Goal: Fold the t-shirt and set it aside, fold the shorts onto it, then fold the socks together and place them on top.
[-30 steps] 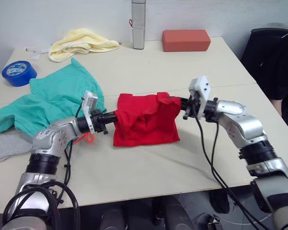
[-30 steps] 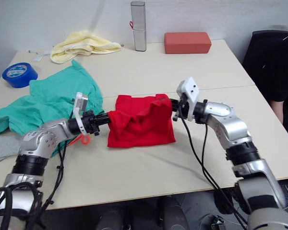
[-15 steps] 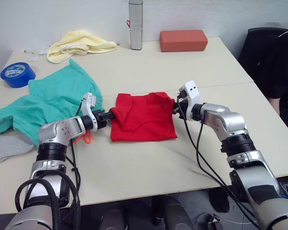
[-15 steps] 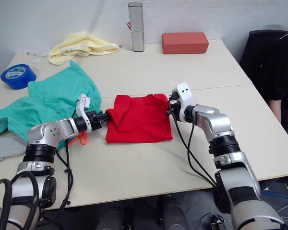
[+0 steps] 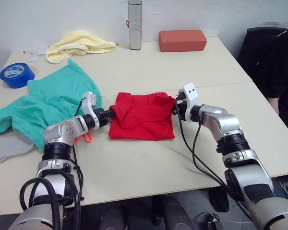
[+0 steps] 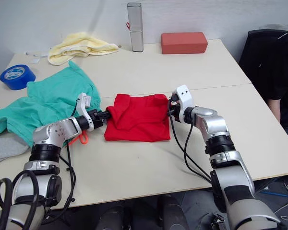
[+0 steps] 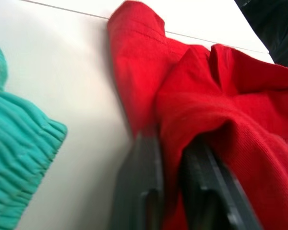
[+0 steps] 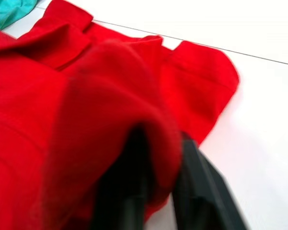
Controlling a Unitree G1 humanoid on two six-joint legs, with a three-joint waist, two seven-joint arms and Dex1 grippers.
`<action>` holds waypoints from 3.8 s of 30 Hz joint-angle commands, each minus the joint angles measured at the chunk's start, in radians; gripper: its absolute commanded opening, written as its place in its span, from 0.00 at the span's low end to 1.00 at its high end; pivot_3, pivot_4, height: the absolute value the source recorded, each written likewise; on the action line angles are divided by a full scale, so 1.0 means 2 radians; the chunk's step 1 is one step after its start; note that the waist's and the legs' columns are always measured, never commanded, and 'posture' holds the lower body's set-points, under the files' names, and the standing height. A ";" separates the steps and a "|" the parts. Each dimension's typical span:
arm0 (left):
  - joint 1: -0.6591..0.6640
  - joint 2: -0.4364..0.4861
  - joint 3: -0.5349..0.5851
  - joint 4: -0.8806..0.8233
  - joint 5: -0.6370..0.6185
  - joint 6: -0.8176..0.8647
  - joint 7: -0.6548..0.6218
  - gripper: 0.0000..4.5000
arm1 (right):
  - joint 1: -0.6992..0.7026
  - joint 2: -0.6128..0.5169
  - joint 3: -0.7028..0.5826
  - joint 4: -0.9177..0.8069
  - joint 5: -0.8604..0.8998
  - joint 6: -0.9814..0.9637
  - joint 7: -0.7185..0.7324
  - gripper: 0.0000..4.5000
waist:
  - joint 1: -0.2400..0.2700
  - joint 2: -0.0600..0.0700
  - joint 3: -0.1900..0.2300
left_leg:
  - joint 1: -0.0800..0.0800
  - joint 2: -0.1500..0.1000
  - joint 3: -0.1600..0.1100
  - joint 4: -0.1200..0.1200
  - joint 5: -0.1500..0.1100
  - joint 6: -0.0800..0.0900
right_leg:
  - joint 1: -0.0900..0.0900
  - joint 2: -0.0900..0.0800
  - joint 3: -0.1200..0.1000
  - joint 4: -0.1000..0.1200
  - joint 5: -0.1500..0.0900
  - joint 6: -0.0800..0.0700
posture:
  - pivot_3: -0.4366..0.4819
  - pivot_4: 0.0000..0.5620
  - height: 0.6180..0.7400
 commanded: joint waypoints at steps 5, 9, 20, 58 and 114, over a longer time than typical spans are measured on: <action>0.022 0.017 -0.007 -0.055 0.066 -0.101 0.013 0.72 | 0.007 -0.041 -0.008 -0.024 -0.040 -0.045 0.023 0.83 | -0.004 0.000 0.000 | 0.000 0.000 0.000 0.000 0.000 0.000 | 0.000 0.000 0.000 0.000 0.000 0.000 | 0.48 0.27 1.00; 0.060 0.040 -0.015 -0.125 0.097 -0.135 0.011 0.99 | 0.029 -0.075 -0.022 -0.054 -0.040 -0.039 0.038 1.00 | -0.005 0.000 0.000 | 0.000 0.000 0.000 -0.001 0.000 0.000 | 0.000 0.000 0.000 -0.001 0.000 0.000 | 0.48 0.27 1.00; 0.194 0.094 -0.006 -0.261 0.056 -0.246 -0.177 1.00 | 0.157 -0.143 -0.021 -0.250 0.014 -0.140 0.222 1.00 | -0.004 0.000 0.000 | 0.001 0.000 0.001 -0.002 0.000 -0.001 | 0.000 0.001 0.001 -0.001 0.000 0.000 | 0.48 0.27 1.00; 0.299 0.141 -0.003 -0.301 0.035 -0.354 -0.344 1.00 | 0.158 -0.024 0.177 -0.265 -0.225 -0.167 0.102 0.00 | -0.005 0.000 0.000 | 0.002 0.001 -0.001 -0.002 -0.001 0.001 | 0.001 -0.001 -0.001 -0.001 0.000 -0.002 | 0.48 0.27 1.00; 0.206 0.096 -0.128 -0.196 0.199 -0.626 -0.334 1.00 | 0.191 -0.165 0.057 -0.176 -0.120 -0.598 0.246 1.00 | 0.009 0.000 0.000 | 0.002 0.000 0.001 -0.001 -0.004 0.001 | 0.002 0.001 -0.001 -0.003 0.000 -0.001 | 0.48 0.27 1.00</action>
